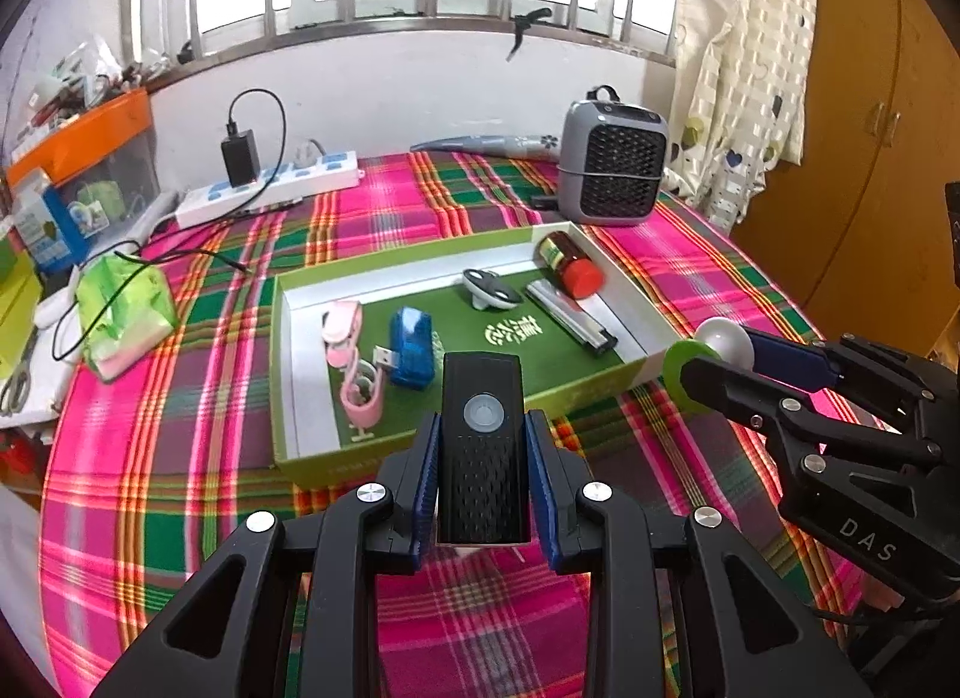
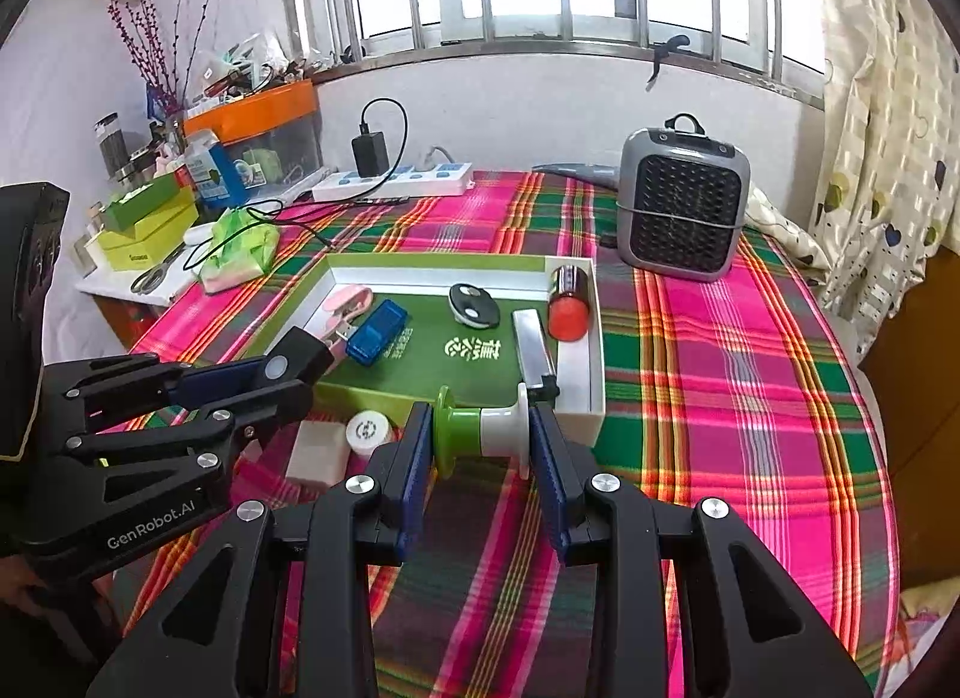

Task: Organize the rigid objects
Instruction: 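Carry the black remote and green spool over the green box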

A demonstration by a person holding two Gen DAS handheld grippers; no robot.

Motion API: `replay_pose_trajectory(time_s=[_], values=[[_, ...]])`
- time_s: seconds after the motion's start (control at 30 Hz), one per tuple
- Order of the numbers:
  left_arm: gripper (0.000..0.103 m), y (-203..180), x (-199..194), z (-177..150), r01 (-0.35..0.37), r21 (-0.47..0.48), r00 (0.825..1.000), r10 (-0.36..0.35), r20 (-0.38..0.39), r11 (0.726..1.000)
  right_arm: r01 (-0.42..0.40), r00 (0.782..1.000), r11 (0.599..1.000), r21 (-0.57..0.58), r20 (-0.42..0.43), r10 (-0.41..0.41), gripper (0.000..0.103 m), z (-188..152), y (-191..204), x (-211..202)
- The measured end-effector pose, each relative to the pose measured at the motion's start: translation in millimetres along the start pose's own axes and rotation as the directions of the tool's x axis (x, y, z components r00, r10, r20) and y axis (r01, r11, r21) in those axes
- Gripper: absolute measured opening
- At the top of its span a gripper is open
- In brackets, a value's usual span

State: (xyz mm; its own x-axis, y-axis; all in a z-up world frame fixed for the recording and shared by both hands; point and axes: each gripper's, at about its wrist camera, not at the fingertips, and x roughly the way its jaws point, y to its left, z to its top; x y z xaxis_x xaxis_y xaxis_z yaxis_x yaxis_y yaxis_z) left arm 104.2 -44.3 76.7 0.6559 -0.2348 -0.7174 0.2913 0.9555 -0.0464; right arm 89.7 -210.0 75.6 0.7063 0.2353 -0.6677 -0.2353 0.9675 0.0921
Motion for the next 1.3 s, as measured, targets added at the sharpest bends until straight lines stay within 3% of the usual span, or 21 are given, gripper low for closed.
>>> replay_pose_trajectory(time_s=[0.4, 1.3], values=[[0.026, 19, 12, 16, -0.009, -0.033, 1.000, 0.009, 0.004, 0.999, -0.008, 1.000, 1.000, -0.015, -0.012, 0.008, 0.034, 17, 2, 18], [0.026, 60, 79, 58, 0.005, -0.089, 0.998, -0.011, -0.064, 0.996, -0.045, 0.993, 0.998, -0.044, -0.108, 0.040, 0.034, 34, 2, 91]])
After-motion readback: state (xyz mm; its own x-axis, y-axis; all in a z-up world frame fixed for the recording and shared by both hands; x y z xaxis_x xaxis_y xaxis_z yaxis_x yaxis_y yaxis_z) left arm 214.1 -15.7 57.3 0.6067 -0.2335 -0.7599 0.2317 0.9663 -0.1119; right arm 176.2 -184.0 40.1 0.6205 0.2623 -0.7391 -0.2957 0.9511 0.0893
